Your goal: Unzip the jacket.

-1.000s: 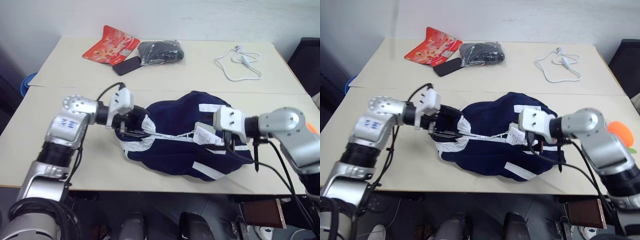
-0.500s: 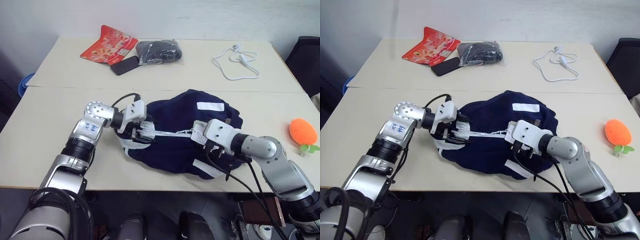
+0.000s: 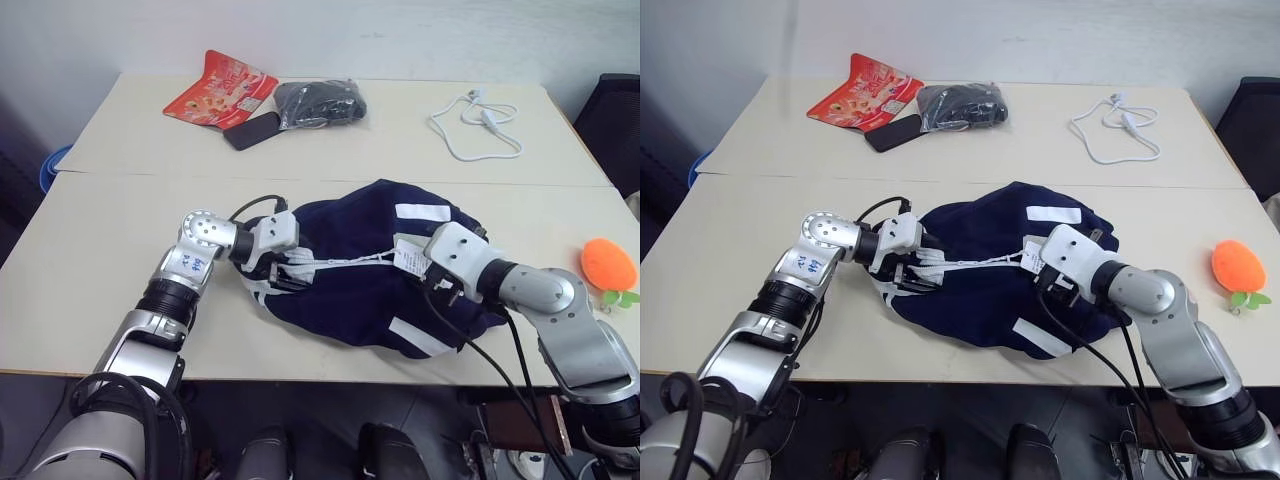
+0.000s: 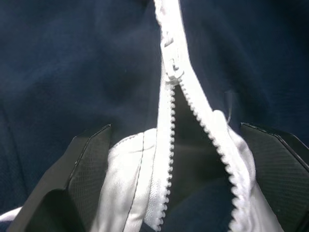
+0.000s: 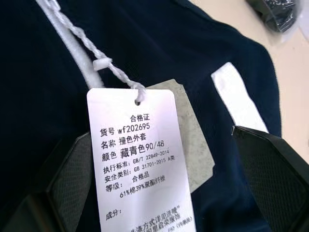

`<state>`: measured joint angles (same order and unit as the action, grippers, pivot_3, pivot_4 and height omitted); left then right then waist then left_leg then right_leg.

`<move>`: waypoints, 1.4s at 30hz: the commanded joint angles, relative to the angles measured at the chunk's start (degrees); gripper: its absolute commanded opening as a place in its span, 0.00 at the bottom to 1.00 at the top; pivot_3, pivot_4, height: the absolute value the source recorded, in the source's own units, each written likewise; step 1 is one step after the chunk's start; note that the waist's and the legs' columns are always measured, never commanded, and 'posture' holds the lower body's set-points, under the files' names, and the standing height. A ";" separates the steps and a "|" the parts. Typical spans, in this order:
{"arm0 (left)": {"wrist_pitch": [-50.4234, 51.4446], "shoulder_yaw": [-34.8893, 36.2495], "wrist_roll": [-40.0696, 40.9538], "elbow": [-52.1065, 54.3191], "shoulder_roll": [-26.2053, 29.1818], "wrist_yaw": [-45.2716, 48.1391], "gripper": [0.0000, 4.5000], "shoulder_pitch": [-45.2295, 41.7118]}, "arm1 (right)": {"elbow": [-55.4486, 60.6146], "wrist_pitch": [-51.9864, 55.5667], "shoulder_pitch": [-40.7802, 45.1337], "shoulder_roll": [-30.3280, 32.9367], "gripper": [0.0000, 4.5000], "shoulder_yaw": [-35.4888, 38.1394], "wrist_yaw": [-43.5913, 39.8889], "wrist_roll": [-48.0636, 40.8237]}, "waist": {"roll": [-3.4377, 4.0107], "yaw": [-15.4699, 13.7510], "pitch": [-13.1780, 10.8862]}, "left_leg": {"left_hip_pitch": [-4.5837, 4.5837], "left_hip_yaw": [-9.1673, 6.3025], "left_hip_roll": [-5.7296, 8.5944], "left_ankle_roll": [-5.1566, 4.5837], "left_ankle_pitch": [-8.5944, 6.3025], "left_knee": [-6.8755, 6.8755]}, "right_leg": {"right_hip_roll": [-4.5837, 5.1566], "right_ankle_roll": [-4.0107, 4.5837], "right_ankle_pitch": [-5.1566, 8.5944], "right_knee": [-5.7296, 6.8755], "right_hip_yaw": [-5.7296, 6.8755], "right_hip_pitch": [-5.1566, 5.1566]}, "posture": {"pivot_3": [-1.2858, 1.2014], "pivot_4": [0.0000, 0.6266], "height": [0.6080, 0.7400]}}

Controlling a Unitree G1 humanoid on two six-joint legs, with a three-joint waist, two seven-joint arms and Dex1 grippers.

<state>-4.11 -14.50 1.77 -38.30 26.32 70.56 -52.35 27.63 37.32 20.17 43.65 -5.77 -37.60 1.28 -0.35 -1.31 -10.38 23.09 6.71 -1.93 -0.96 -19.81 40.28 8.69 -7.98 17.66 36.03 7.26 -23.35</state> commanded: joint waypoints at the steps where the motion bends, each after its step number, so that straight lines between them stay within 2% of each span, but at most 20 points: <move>1: -2.43 0.78 -0.72 -1.12 -0.51 -1.04 0.99 -1.97 | 1.05 0.00 1.15 0.00 1.00 2.26 0.50 -0.32 | 0.00 0.03 0.00 | 0.00 0.00 0.00 0.00 0.00 0.00 | 0.00 0.00 0.00 0.00 0.00 0.00 | 0.52 0.24 1.00; 4: -3.25 0.79 -0.80 -1.62 -0.72 -0.99 0.99 -2.00 | 1.02 0.66 1.71 -0.44 1.00 2.64 0.90 -0.76 | 0.00 0.14 0.00 | 0.00 0.01 0.00 0.00 0.00 0.00 | 0.00 0.00 0.00 0.00 0.00 0.00 | 0.52 0.24 1.00; 12: -4.38 1.31 -0.88 -3.35 -1.60 -1.96 0.99 -3.04 | -4.79 -11.41 0.47 1.21 1.00 -2.83 5.89 9.94 | -0.01 0.14 0.01 | 0.00 0.02 0.01 0.00 0.00 0.00 | 0.01 0.00 0.00 0.00 -0.01 -0.01 | 0.52 0.24 1.00; 15: -5.21 1.04 -1.61 -3.75 -1.86 -2.74 1.00 -2.86 | -6.45 -14.46 -0.48 -0.06 0.86 -4.32 7.78 12.78 | -0.01 0.17 0.01 | 0.00 0.01 0.01 0.00 0.00 -0.01 | 0.01 0.00 0.00 0.00 0.00 -0.01 | 0.52 0.24 1.00; 24: -6.47 0.62 -2.95 -6.09 -2.64 -3.65 1.00 -2.10 | -11.31 -18.79 -1.58 -3.21 0.19 -6.00 9.20 16.15 | -0.01 0.20 0.01 | 0.00 0.01 0.01 -0.01 0.01 0.00 | 0.01 -0.01 0.00 0.00 0.00 0.00 | 0.52 0.24 1.00; 31: -7.09 0.44 -3.70 -7.44 -2.96 -3.96 1.00 -1.62 | -15.71 -21.42 0.66 -5.88 0.19 -6.80 9.78 18.29 | -0.01 0.44 0.03 | -0.01 0.00 0.01 -0.01 0.01 0.00 | 0.01 0.00 0.00 0.02 0.00 0.01 | 0.52 0.24 1.00; 36: -8.49 -1.78 -6.92 -8.78 -2.02 -4.63 0.76 -0.80 | -19.46 -23.81 2.86 -7.10 0.18 -7.44 10.83 20.37 | -0.01 0.63 0.05 | -0.03 0.00 0.00 -0.01 0.01 0.03 | 0.01 0.00 0.00 0.05 0.00 0.02 | 0.52 0.24 1.00; 39: -9.63 -2.28 -8.21 -9.86 -2.03 -5.93 0.76 -0.92 | -21.62 -25.47 3.88 -7.92 0.18 -7.34 11.48 20.93 | -0.01 0.69 0.09 | -0.12 -0.01 0.00 -0.01 0.02 0.04 | 0.01 0.00 0.00 0.07 -0.01 0.11 | 0.52 0.24 1.00; 42: -9.70 -2.16 -8.10 -9.31 -2.17 -5.82 0.74 -0.88 | -22.64 -26.20 4.38 -8.88 0.05 -6.84 13.21 22.24 | -0.01 0.71 0.09 | -0.55 -0.02 -0.01 -0.01 0.02 -0.01 | 0.01 0.00 0.00 0.01 0.00 0.60 | 0.52 0.24 1.00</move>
<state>-14.05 -15.37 -3.67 -46.06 23.71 66.00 -53.79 4.63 11.93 23.80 35.03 -13.41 -26.05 22.48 -0.37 -0.61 -10.29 22.33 6.71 -1.93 -0.97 -19.79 40.19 8.70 -7.99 17.66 35.98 7.26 -22.55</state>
